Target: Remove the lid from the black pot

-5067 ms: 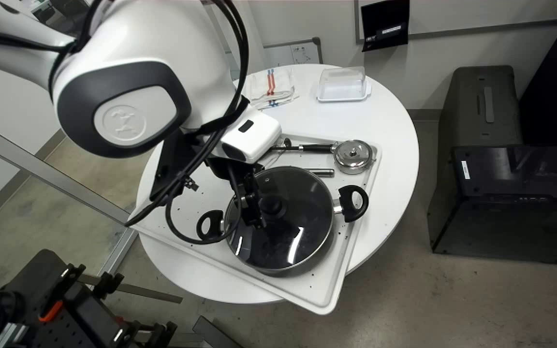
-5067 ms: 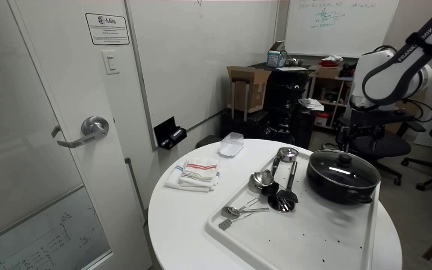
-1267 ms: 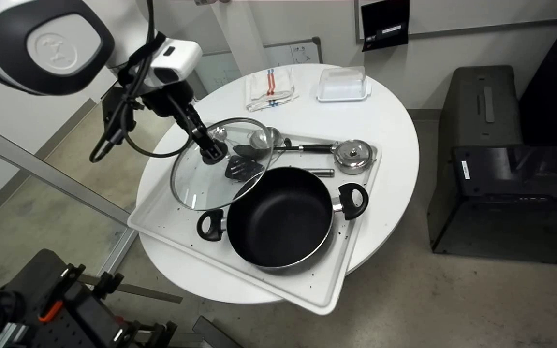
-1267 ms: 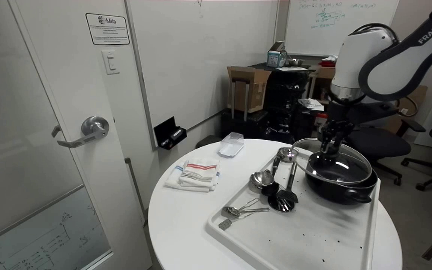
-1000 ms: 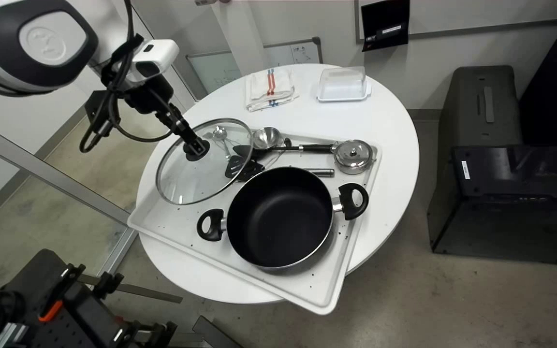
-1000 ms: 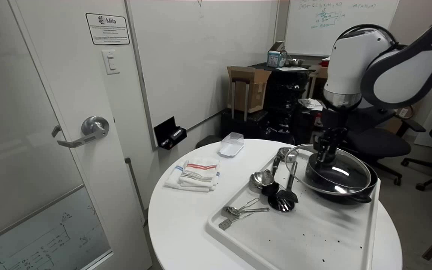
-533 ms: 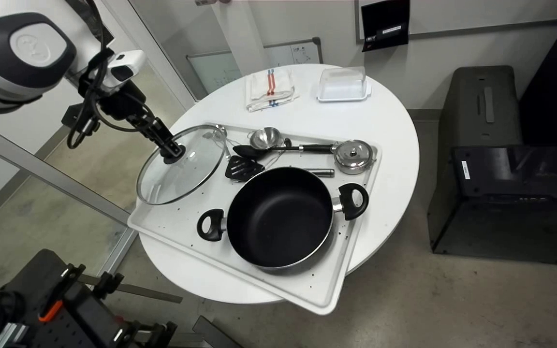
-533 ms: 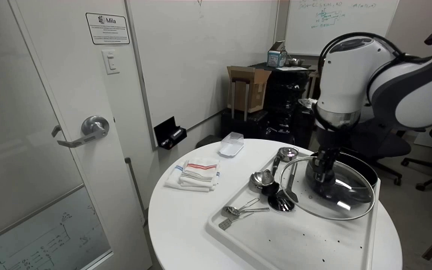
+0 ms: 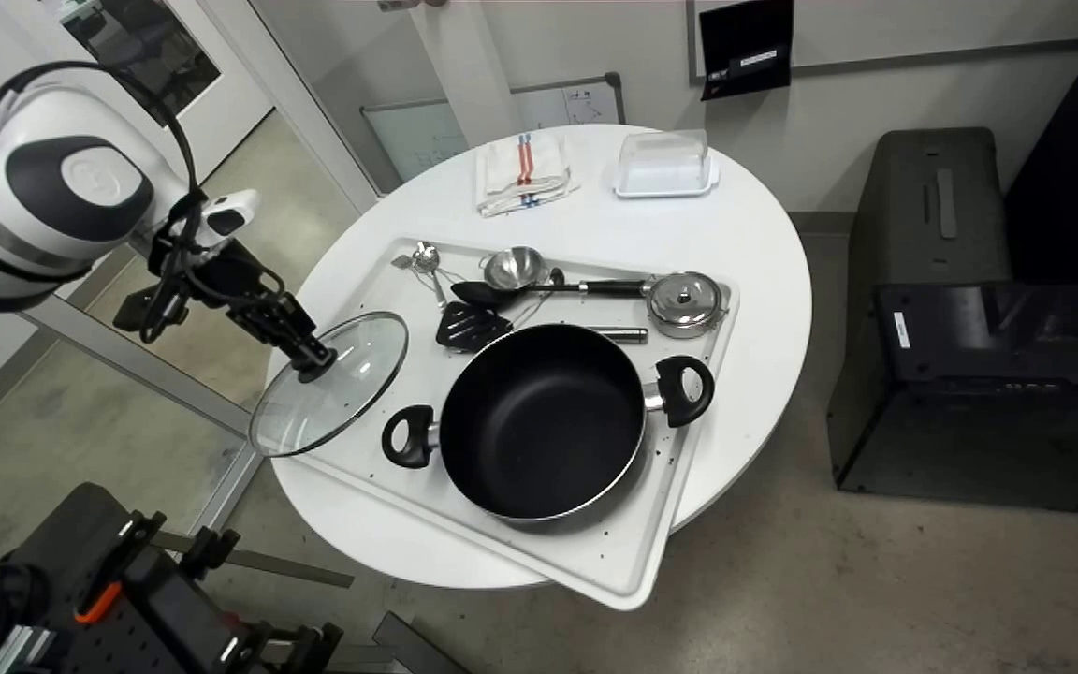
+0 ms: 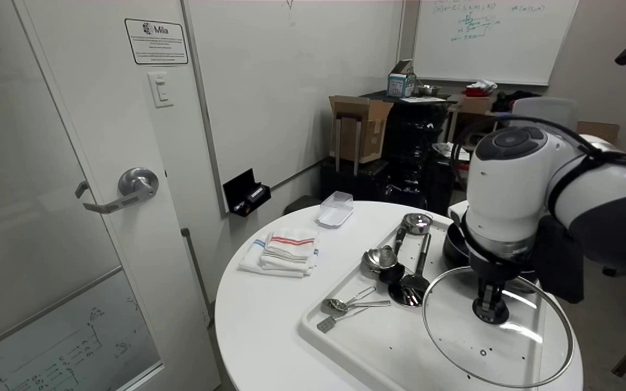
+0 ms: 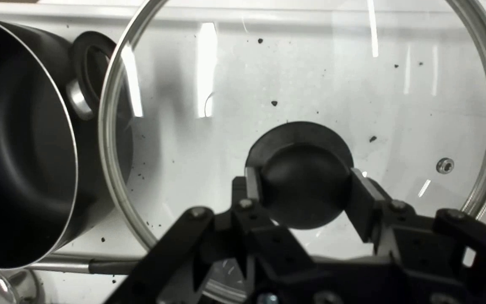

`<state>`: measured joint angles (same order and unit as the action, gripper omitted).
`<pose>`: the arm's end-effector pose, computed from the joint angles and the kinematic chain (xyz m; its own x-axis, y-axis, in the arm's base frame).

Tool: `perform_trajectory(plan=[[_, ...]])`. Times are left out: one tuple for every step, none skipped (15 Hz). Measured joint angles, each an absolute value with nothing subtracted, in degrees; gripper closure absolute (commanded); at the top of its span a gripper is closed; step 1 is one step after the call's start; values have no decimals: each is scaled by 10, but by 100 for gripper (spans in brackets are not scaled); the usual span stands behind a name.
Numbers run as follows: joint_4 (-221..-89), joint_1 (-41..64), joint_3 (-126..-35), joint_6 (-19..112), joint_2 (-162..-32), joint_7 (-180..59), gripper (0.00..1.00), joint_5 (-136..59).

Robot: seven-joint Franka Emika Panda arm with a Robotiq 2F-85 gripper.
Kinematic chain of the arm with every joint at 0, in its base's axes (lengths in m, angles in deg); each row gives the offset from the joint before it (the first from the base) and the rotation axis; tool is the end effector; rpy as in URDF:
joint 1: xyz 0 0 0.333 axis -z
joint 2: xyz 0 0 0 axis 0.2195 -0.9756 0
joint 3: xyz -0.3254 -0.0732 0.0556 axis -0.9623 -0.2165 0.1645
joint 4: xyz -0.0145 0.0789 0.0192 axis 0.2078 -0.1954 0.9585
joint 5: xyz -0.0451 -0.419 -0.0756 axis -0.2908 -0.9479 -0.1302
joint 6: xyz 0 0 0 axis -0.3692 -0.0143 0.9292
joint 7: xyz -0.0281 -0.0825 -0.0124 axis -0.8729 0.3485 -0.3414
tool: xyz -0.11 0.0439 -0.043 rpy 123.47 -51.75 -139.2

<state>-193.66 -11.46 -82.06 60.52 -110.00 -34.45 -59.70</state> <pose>0.4884 0.1605 0.0767 0.9796 0.1609 -0.1208 0.1894 -0.9399 0.2841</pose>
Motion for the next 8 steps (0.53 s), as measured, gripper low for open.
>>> perform_trajectory(plan=[[-1937, -120, -822, 608, -1108, -344, 75, -604], [-1936, -123, -822, 610, -1114, -344, 75, -608], [-1936, -125, -822, 613, -1119, -344, 75, -611], [-1936, -127, -822, 613, -1124, -344, 75, -612], [-1936, -128, -822, 613, -1126, -344, 75, -612], [-1936, -129, -822, 614, -1128, -344, 75, -612], [-1936, -129, -822, 616, -1130, -345, 75, -612], [-1936, -129, -822, 619, -1132, -345, 75, -612]])
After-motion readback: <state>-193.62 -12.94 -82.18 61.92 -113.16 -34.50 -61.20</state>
